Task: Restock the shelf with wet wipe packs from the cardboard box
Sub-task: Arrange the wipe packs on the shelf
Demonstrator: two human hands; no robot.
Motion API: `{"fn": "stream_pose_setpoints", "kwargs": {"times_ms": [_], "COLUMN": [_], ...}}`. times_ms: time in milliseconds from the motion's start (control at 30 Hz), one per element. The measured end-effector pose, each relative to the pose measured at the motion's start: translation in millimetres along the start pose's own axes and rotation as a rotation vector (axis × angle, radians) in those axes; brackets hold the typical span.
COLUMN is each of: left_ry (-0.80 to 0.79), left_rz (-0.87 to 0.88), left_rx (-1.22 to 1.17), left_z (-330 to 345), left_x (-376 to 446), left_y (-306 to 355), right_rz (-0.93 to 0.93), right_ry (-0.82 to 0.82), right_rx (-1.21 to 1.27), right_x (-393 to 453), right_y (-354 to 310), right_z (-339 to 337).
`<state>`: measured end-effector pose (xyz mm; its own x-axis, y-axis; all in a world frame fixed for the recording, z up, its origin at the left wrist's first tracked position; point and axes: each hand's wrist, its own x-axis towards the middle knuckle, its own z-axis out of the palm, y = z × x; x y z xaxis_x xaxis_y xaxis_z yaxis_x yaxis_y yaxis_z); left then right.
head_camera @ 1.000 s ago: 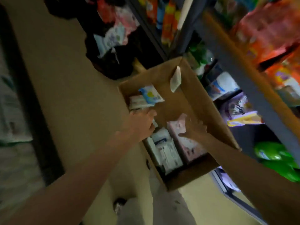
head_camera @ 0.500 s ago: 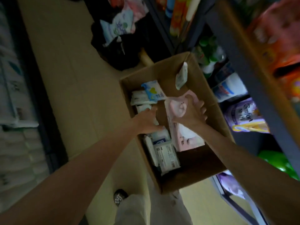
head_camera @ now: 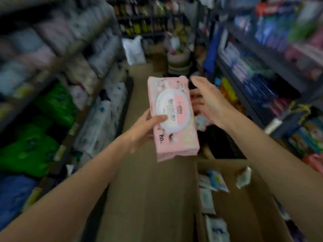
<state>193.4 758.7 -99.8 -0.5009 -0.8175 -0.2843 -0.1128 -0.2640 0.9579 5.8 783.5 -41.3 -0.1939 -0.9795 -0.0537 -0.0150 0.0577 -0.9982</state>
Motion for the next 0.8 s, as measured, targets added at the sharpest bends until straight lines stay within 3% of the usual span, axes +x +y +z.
{"fn": "stream_pose_setpoints", "kwargs": {"times_ms": [133, 333, 500, 667, 800], "left_ry": [0.151, 0.437, 0.702, 0.935, 1.049], "left_rz": [0.097, 0.258, 0.356, 0.365, 0.329], "left_rx": [0.001, 0.192, 0.355, 0.495, 0.561], "left_z": [-98.3, -208.9, -251.1, -271.4, -279.8], "left_x": [-101.9, -279.6, -412.3, -514.9, -561.5], "left_y": [58.8, 129.3, 162.4, 179.4, 181.8], "right_rz": [-0.107, -0.215, -0.274, -0.316, -0.369], "right_ry": [-0.309, -0.728, -1.060, -1.236, -1.392], "right_rx": [0.080, 0.217, 0.412, 0.544, 0.483], "right_x": [-21.4, -76.7, -130.7, -172.4, -209.1], "right_y": [-56.0, -131.6, -182.9, -210.0, -220.3], "right_z": [104.2, 260.7, 373.2, 462.3, 503.0]}}
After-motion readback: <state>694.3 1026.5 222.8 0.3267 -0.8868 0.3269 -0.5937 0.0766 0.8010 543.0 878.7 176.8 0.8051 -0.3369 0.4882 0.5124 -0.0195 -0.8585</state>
